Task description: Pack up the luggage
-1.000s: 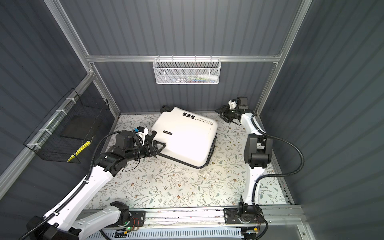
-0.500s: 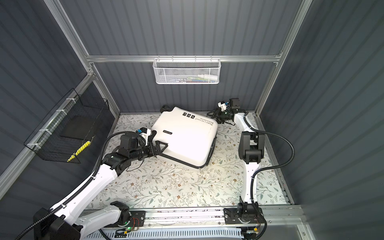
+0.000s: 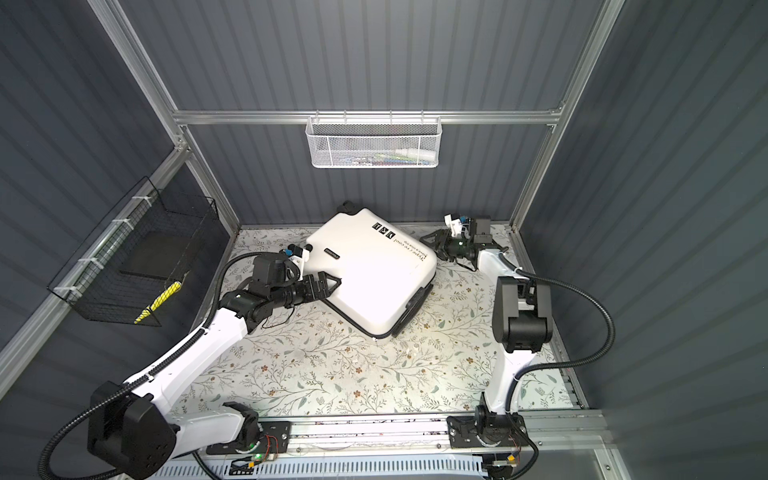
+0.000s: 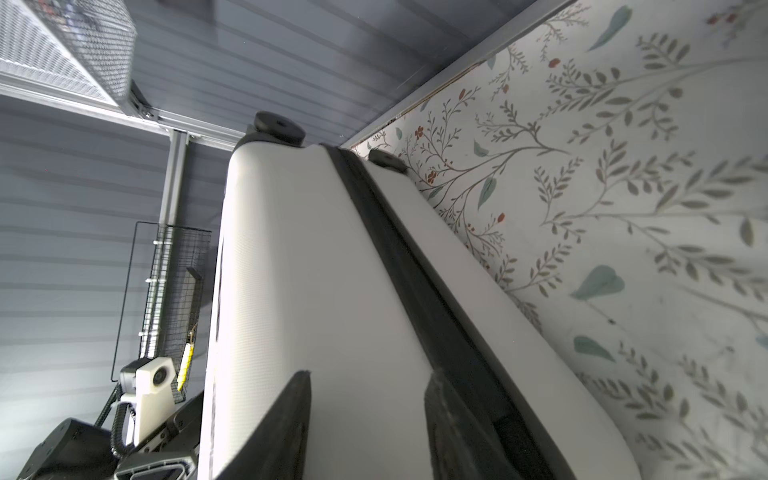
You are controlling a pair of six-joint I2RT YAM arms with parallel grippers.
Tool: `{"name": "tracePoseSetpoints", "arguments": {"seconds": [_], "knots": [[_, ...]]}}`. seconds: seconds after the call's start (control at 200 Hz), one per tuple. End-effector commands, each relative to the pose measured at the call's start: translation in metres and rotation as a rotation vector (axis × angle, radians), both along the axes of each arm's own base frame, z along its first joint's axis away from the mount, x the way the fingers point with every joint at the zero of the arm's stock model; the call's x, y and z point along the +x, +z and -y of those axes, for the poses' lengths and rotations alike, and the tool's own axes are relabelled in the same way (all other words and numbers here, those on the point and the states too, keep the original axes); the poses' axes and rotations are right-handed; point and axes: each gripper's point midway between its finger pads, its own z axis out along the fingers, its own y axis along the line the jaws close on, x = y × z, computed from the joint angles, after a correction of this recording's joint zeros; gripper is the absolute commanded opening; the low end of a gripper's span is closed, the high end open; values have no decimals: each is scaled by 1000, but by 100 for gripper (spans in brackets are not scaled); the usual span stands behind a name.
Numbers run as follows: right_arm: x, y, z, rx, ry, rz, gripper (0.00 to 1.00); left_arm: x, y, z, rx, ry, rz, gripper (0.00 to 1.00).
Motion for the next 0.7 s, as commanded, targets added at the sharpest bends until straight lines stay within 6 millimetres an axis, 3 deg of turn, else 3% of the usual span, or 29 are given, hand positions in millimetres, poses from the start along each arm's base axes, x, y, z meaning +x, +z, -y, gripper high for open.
{"name": "tracePoseSetpoints", "arguments": {"seconds": [0.0,0.42,0.56,0.695], "knots": [[-42,-28,-27,67,59,-103,46,17,32,25,-45,-109,127,100],[-142,-71,-34,2,1,-155,44,44,36,49,-36,-203,139,100],[-161,-75,-26,-31,-38,-160,46,50,37,53,-28,-219,143,100],[-168,-64,-12,-94,-94,-141,55,51,47,49,5,-217,175,100]]}}
